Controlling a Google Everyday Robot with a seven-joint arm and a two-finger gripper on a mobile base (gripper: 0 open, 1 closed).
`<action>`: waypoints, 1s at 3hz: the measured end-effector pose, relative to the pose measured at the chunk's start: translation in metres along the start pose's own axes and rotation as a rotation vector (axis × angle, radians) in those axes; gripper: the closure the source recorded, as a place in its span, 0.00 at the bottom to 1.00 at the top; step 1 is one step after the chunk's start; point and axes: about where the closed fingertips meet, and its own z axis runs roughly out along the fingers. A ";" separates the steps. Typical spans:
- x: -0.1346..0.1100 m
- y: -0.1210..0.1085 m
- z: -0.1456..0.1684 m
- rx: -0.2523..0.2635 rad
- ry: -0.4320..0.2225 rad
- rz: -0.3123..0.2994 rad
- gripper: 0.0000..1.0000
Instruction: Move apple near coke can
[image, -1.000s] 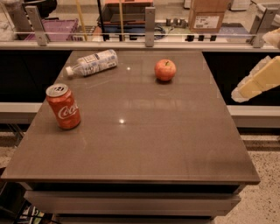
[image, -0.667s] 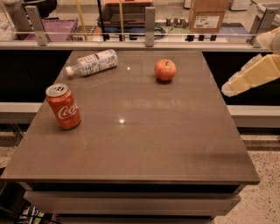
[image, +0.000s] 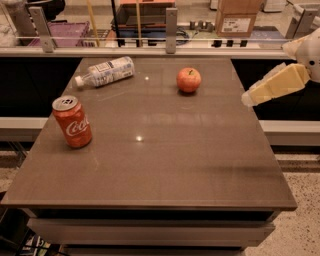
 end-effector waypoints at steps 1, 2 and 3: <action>0.006 -0.001 0.031 -0.006 -0.032 0.024 0.00; 0.016 -0.004 0.067 0.012 -0.096 0.070 0.00; 0.019 -0.018 0.100 0.074 -0.130 0.102 0.00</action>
Offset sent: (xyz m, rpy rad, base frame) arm 0.0705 0.0195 -0.0911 0.2038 -0.1126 -0.1071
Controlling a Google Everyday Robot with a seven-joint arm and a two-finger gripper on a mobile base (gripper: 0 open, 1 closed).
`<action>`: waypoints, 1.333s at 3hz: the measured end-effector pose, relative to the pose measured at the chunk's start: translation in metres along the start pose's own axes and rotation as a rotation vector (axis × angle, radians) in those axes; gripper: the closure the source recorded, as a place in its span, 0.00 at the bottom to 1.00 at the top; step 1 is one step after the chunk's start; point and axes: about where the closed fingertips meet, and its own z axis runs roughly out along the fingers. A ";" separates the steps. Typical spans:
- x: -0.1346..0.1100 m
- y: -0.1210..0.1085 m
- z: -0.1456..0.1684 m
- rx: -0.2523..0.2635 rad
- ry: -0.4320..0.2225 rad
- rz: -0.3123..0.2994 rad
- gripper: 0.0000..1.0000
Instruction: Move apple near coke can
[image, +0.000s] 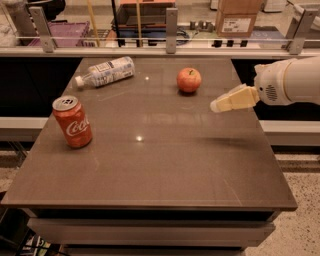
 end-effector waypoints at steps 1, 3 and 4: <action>-0.001 -0.014 0.030 0.043 -0.045 0.013 0.00; -0.008 -0.032 0.079 0.023 -0.118 0.026 0.00; -0.012 -0.036 0.101 -0.013 -0.152 0.026 0.00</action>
Offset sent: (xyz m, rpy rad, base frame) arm 0.0872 0.0084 -0.0324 0.0854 -0.1100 -0.0422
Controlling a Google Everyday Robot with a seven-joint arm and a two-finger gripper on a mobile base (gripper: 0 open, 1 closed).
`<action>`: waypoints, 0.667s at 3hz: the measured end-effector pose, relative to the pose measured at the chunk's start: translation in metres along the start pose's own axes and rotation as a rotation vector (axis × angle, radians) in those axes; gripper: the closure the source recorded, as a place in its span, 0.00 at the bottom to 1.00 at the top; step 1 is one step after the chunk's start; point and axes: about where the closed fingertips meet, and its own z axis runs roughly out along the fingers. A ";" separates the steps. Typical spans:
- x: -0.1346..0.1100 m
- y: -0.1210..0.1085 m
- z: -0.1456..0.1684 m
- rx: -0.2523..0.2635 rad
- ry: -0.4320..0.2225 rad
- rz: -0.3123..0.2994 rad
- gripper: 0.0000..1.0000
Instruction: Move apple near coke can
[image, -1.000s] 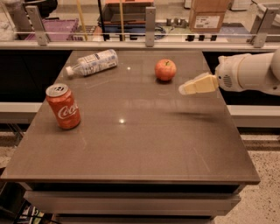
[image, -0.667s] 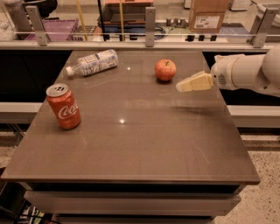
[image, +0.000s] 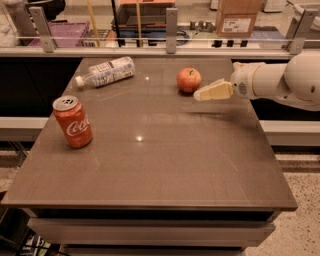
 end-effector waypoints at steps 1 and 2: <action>-0.003 -0.002 0.027 -0.079 -0.039 0.002 0.00; -0.007 -0.001 0.040 -0.168 -0.063 -0.001 0.00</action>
Offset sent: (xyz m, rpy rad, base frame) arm 0.0417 0.0280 -0.0114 0.1197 0.0258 0.2526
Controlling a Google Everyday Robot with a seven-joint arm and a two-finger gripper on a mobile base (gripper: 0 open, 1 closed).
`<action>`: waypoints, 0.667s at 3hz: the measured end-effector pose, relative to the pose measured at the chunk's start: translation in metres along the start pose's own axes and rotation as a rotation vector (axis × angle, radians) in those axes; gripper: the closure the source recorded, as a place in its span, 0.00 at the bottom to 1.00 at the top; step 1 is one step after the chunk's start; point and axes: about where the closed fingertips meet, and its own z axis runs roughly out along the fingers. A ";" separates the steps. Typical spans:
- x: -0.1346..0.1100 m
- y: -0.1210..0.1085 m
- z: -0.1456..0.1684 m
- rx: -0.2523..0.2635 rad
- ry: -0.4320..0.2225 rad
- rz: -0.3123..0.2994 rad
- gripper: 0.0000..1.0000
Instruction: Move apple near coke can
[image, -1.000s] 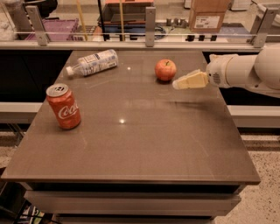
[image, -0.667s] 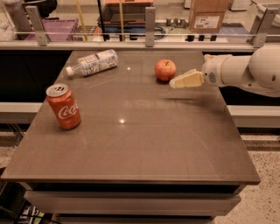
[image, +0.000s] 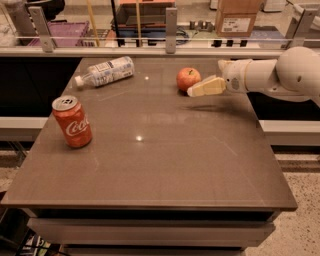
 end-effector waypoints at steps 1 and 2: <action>-0.003 0.001 0.016 -0.091 -0.008 -0.011 0.00; -0.007 0.003 0.028 -0.157 -0.017 -0.017 0.00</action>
Offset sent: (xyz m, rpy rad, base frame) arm 0.0232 0.0296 -0.0023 0.0521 0.0382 0.2217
